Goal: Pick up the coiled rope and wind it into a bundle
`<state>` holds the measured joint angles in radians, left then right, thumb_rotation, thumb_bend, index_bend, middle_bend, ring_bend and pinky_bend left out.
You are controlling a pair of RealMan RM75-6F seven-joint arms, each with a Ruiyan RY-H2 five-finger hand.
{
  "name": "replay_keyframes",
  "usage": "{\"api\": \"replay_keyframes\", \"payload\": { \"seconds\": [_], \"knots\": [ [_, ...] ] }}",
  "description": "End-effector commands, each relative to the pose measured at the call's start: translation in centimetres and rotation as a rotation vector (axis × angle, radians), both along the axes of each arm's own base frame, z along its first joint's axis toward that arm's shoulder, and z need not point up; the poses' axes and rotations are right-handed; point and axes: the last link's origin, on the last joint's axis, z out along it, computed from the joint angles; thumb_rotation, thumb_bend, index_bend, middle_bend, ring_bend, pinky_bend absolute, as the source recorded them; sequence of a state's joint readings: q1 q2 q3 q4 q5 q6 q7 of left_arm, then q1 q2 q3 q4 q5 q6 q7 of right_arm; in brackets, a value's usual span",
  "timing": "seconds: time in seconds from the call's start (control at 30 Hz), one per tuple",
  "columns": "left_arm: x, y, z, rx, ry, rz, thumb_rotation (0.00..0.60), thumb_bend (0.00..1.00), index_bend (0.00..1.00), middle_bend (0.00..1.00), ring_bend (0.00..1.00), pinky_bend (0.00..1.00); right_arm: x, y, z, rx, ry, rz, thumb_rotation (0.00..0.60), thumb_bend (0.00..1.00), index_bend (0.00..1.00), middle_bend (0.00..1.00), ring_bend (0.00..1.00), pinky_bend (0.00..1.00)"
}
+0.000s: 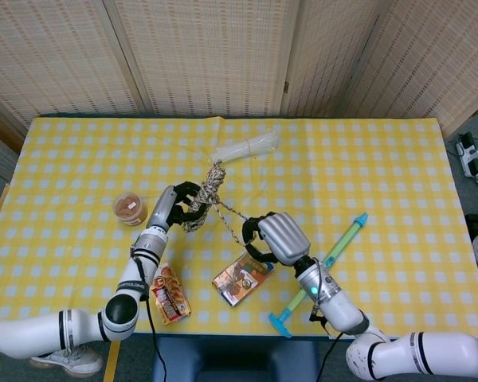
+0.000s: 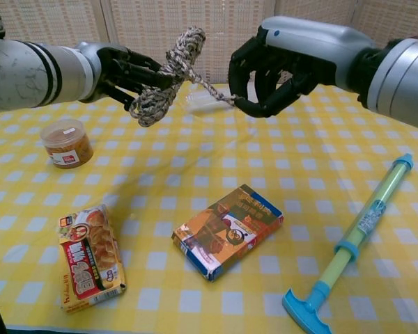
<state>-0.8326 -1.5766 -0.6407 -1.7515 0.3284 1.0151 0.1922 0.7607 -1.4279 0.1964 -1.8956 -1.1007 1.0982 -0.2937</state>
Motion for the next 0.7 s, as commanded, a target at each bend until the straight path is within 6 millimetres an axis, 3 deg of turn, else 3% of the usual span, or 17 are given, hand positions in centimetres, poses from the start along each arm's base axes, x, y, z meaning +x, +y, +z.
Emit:
{"api": "replay_keyframes", "payload": {
  "seconds": [0.03,0.2,0.4,0.7],
  "knots": [
    [-0.2,0.0,2.2,0.003,-0.110,-0.003,0.600,0.72,0.66,0.72,0.71,0.82,-1.3,-0.2,-0.5,0.015,0.011,-0.035,0.600,0.63,0.77,0.56,0.57,0.48],
    [-0.1,-0.7,3.9,-0.039,-0.234,-0.025,0.600,0.72,0.66,0.72,0.71,0.82,-2.8,-0.9,-1.2,0.024,0.029,-0.079,0.600,0.63,0.77,0.56,0.57,0.48],
    [0.1,-1.5,4.8,-0.065,-0.264,-0.086,0.600,0.72,0.65,0.72,0.71,0.82,-4.1,-2.3,-1.6,0.018,0.033,-0.137,0.600,0.63,0.77,0.56,0.57,0.48],
    [0.6,-3.2,4.4,-0.088,-0.177,-0.256,0.600,0.72,0.65,0.72,0.71,0.82,-3.8,-4.8,-1.2,0.028,-0.062,-0.229,0.600,0.63,0.77,0.56,0.57,0.48]
  ]
}}
